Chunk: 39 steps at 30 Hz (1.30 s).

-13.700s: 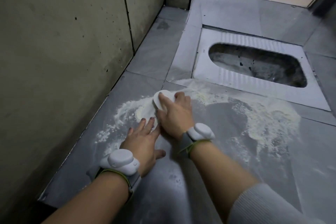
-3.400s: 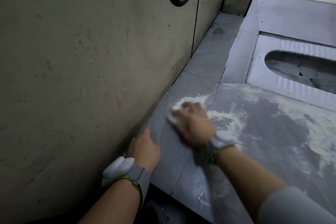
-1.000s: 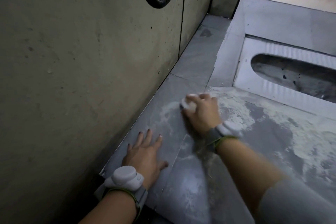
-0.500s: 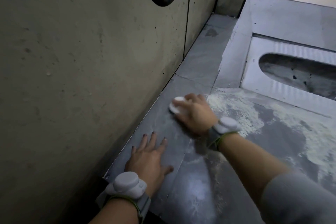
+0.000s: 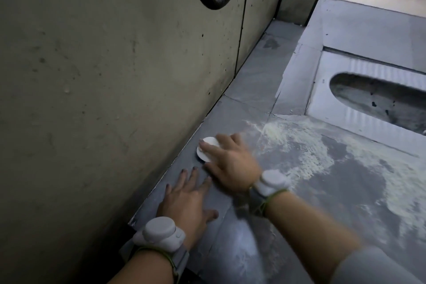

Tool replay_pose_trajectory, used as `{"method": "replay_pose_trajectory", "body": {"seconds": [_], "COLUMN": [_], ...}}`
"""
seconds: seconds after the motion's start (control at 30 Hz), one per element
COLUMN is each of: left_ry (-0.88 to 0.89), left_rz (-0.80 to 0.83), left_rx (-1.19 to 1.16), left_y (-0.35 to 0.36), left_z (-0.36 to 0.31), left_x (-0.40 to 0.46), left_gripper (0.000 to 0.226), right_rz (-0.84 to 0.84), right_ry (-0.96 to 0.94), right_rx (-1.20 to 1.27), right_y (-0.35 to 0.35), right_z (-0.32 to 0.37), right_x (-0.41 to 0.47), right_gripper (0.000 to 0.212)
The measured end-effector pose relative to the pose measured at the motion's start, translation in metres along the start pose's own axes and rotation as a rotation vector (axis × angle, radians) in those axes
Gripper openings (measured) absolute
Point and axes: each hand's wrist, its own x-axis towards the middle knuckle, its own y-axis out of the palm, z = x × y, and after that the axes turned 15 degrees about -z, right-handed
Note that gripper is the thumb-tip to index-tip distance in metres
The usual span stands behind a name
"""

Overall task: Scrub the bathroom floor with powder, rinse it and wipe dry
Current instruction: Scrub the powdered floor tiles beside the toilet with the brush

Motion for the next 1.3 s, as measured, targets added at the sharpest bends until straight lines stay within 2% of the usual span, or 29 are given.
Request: {"method": "replay_pose_trajectory", "body": {"seconds": [0.03, 0.13, 0.17, 0.2, 0.3, 0.33, 0.37, 0.43, 0.47, 0.53, 0.6, 0.63, 0.73, 0.77, 0.93, 1.07, 1.17, 1.23, 1.3], "left_ry": [0.0, -0.005, -0.004, 0.002, 0.002, 0.0, -0.005, -0.009, -0.01, -0.002, 0.005, 0.005, -0.004, -0.001, 0.006, 0.011, 0.017, 0.012, 0.005], "left_rz": [0.007, 0.002, 0.01, 0.007, 0.003, 0.004, 0.004, 0.006, 0.006, 0.0, 0.0, 0.001, -0.003, 0.003, 0.022, 0.027, 0.039, 0.039, 0.037], "left_rx": [-0.002, -0.002, -0.003, -0.003, -0.015, -0.017, -0.014, -0.011, -0.012, -0.009, -0.001, -0.001, -0.015, -0.015, 0.002, 0.003, 0.001, 0.001, -0.001], "left_y": [0.0, 0.0, 0.0, 0.0, 0.0, 0.0, 0.0, 0.001, 0.001, 0.0, 0.001, 0.001, 0.001, 0.001, 0.001, 0.001, 0.001, 0.0, 0.0], "left_z": [-0.001, 0.0, 0.0, 0.0, 0.001, 0.001, 0.001, 0.001, 0.001, 0.001, 0.0, 0.0, 0.001, 0.001, 0.001, 0.001, 0.003, 0.003, 0.002], "left_x": [-0.001, -0.002, -0.002, -0.001, -0.002, -0.002, -0.002, -0.002, -0.002, -0.001, -0.001, -0.001, -0.002, -0.001, 0.0, -0.001, 0.0, 0.0, 0.001], "left_gripper": [0.079, 0.079, 0.079, 0.078, 0.077, 0.078, 0.078, 0.079, 0.079, 0.078, 0.078, 0.078, 0.079, 0.079, 0.078, 0.078, 0.079, 0.079, 0.079], "right_rz": [0.032, -0.147, -0.154, -0.132, 0.063, 0.093, 0.05, -0.079, -0.119, -0.106, 0.009, 0.024, -0.059, -0.069, 0.015, -0.013, -0.046, -0.02, 0.016], "right_ry": [-0.035, 0.342, 0.397, 0.333, -0.076, -0.091, 0.004, 0.318, 0.381, 0.206, -0.013, -0.011, 0.38, 0.434, 0.18, 0.211, 0.329, 0.352, 0.273], "right_rx": [-0.004, -0.171, -0.191, -0.158, 0.037, 0.051, 0.011, -0.114, -0.14, -0.027, 0.074, 0.083, -0.047, -0.086, 0.053, -0.034, -0.133, -0.075, 0.043], "right_y": [-0.007, -0.018, -0.015, -0.012, -0.012, -0.02, -0.026, -0.028, -0.024, -0.013, -0.007, -0.012, -0.029, -0.03, -0.034, -0.023, -0.003, -0.009, -0.027], "right_z": [-0.011, -0.056, -0.052, -0.04, -0.013, -0.023, -0.036, -0.051, -0.042, -0.003, 0.013, 0.005, -0.026, -0.027, 0.008, -0.001, 0.007, 0.009, 0.009], "right_x": [0.003, 0.026, 0.025, 0.022, -0.005, -0.003, 0.003, 0.01, 0.009, 0.002, -0.011, -0.009, 0.009, 0.011, -0.015, 0.004, 0.038, 0.037, 0.005], "right_gripper": [0.044, 0.044, 0.042, 0.039, 0.044, 0.045, 0.044, 0.041, 0.041, 0.041, 0.05, 0.058, 0.064, 0.062, 0.058, 0.055, 0.048, 0.05, 0.054]}}
